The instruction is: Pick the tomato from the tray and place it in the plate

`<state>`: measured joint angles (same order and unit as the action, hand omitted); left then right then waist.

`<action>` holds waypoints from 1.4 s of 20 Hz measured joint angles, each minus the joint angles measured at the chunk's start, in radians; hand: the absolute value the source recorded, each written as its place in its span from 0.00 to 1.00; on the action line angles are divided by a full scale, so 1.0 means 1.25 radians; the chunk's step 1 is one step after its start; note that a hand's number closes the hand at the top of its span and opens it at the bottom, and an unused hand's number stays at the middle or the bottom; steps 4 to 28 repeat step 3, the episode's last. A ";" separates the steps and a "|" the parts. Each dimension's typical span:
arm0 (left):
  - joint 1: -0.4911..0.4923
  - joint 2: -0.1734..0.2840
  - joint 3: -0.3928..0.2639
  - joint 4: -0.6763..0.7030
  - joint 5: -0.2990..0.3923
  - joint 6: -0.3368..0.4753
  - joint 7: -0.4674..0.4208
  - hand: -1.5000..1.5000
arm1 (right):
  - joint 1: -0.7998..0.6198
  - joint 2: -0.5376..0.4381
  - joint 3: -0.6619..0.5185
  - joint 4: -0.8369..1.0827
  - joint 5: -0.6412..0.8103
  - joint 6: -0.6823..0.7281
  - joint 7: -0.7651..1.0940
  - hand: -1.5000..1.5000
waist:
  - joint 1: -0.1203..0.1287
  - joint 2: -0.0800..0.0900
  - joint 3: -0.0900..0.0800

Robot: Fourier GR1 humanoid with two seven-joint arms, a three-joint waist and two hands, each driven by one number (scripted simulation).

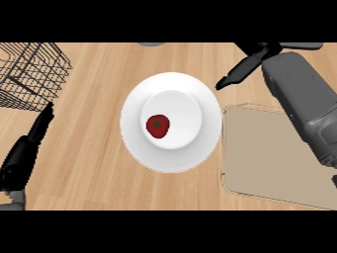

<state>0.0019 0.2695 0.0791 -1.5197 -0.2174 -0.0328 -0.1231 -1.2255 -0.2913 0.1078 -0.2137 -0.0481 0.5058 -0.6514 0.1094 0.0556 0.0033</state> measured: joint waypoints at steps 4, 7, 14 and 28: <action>-0.003 -0.002 -0.001 0.005 0.000 0.000 -0.004 0.50 | 0.003 -0.023 0.001 0.004 0.004 0.006 -0.003 0.00 | 0.007 0.003 0.000; -0.003 -0.002 -0.001 0.005 0.000 0.000 -0.004 0.50 | 0.003 -0.023 0.001 0.004 0.004 0.006 -0.003 0.00 | 0.007 0.003 0.000; -0.003 -0.002 -0.001 0.005 0.000 0.000 -0.004 0.50 | 0.003 -0.023 0.001 0.004 0.004 0.006 -0.003 0.00 | 0.007 0.003 0.000; -0.003 -0.002 -0.001 0.005 0.000 0.000 -0.004 0.50 | 0.003 -0.023 0.001 0.004 0.004 0.006 -0.003 0.00 | 0.007 0.003 0.000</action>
